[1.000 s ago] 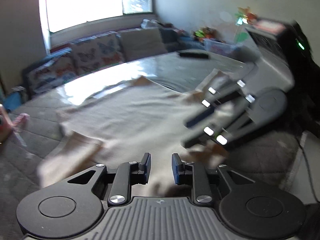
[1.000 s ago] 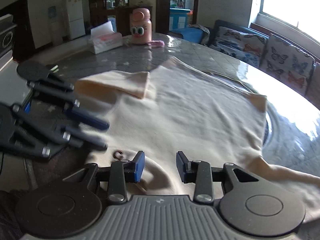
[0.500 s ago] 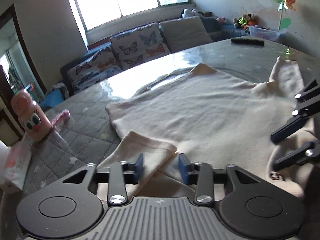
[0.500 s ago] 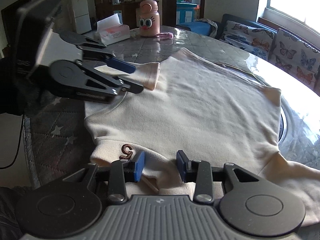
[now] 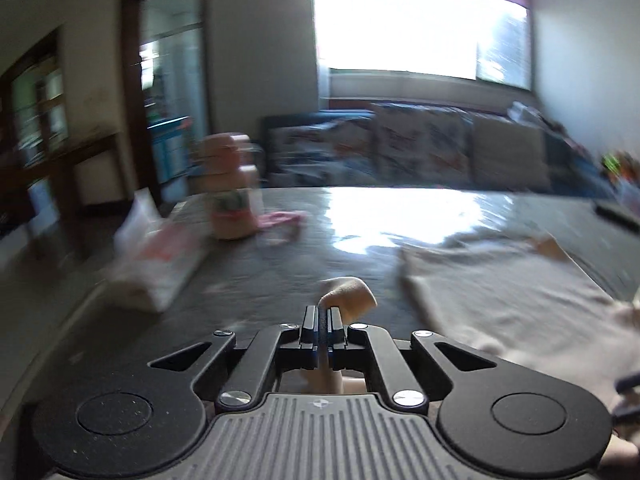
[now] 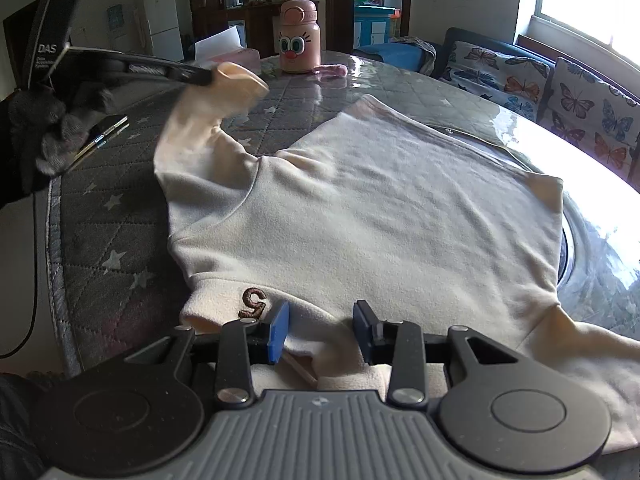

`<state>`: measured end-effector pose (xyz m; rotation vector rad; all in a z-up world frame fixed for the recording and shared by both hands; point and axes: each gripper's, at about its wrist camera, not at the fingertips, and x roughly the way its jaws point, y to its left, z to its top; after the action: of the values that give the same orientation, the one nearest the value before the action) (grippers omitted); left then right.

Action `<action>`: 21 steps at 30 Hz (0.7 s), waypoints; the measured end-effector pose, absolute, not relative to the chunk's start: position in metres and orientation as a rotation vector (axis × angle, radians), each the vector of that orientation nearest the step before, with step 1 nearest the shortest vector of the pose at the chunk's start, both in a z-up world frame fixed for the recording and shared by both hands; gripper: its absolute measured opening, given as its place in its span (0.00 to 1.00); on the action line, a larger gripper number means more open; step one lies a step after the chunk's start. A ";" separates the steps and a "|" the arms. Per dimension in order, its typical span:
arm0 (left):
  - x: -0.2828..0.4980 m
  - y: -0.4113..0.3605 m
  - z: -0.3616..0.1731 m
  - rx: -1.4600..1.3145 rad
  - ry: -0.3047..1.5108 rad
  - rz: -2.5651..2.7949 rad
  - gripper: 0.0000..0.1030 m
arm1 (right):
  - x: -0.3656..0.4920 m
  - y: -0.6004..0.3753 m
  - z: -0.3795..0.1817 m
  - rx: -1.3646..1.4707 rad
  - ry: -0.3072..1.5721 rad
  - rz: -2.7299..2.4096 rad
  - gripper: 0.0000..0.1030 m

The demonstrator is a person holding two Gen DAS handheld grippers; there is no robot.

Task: Fold clothes
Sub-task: 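Grasp the sleeve nearest the left gripper and lift it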

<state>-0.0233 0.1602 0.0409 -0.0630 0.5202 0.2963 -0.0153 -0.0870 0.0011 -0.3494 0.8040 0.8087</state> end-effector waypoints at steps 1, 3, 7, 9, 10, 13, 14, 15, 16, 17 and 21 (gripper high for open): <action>-0.028 0.169 0.039 -0.086 0.519 0.321 0.04 | -0.015 -0.087 0.001 -0.351 0.804 0.809 0.35; -0.037 0.183 0.033 -0.127 0.534 0.358 0.04 | -0.015 -0.086 0.001 -0.352 0.805 0.809 0.35; -0.054 0.196 0.014 -0.153 0.588 0.408 0.05 | -0.015 -0.086 0.001 -0.356 0.807 0.808 0.35; -0.061 0.199 0.005 -0.152 0.616 0.427 0.05 | -0.015 -0.086 0.002 -0.357 0.809 0.808 0.35; -0.064 0.201 0.002 -0.154 0.627 0.442 0.07 | -0.015 -0.086 0.002 -0.357 0.810 0.808 0.35; -0.070 0.208 -0.004 -0.168 0.648 0.494 0.08 | -0.015 -0.085 0.002 -0.363 0.813 0.809 0.35; -0.071 0.210 -0.004 -0.169 0.649 0.510 0.08 | -0.015 -0.085 0.002 -0.364 0.814 0.809 0.35; -0.073 0.209 -0.002 -0.166 0.644 0.521 0.08 | -0.015 -0.085 0.002 -0.364 0.814 0.809 0.35; -0.074 0.209 -0.001 -0.162 0.636 0.529 0.08 | -0.014 -0.085 0.002 -0.363 0.816 0.809 0.35; -0.075 0.206 0.002 -0.156 0.625 0.528 0.08 | -0.014 -0.085 0.002 -0.362 0.817 0.809 0.35; -0.069 0.191 0.012 -0.139 0.596 0.458 0.08 | -0.014 -0.085 0.002 -0.355 0.819 0.805 0.35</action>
<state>-0.0691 0.1913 0.0120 -0.1390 0.5957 0.4583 -0.0140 -0.0846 0.0024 -0.3551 0.8192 0.8047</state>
